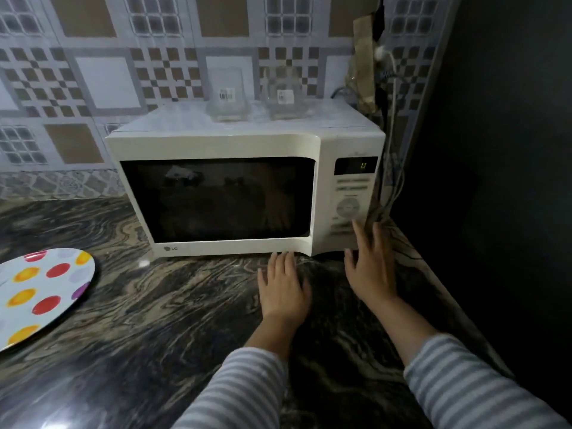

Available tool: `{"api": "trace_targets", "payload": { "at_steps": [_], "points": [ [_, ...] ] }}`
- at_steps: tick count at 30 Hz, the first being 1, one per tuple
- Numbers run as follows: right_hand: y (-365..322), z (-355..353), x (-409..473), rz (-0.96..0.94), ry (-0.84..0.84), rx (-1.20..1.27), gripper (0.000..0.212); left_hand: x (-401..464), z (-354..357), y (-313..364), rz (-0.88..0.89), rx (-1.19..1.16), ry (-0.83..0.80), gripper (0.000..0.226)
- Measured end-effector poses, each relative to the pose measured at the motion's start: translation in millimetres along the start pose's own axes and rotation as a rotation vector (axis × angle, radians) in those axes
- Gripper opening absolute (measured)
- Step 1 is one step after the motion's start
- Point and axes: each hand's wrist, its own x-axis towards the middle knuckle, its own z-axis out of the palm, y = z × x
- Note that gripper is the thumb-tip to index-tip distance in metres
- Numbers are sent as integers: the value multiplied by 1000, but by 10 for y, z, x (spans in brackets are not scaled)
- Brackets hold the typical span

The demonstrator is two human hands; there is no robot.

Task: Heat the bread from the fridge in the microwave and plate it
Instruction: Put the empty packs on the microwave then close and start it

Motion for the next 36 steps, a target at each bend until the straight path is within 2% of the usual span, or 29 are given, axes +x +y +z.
{"api": "trace_targets", "payload": {
  "at_steps": [2,5,12,19,25,28,33,36],
  "points": [
    [39,51,-23,-20,-57,-33,61,-52,126,-17,10,-9,-60,64],
    [16,60,-20,-40,-92,-57,62,-50,179,-49,-2,-26,-44,61],
    [-33,93,-28,-33,-82,-127,61,-44,214,-22,-28,-20,0,60],
    [-52,14,-44,-28,-77,-58,65,-55,199,-12,-31,-16,-1,60],
    [-49,24,24,-52,-92,-163,67,-63,186,-4,-21,-17,-4,60],
    [-39,-13,20,-31,-110,-115,67,-85,177,-12,-12,-16,-9,59],
    [-74,-89,73,-60,-32,-36,84,-118,173,-33,10,-10,-25,58],
    [-84,-146,111,-74,-29,-68,84,-130,173,-38,13,-5,-27,58]
  ]
}}
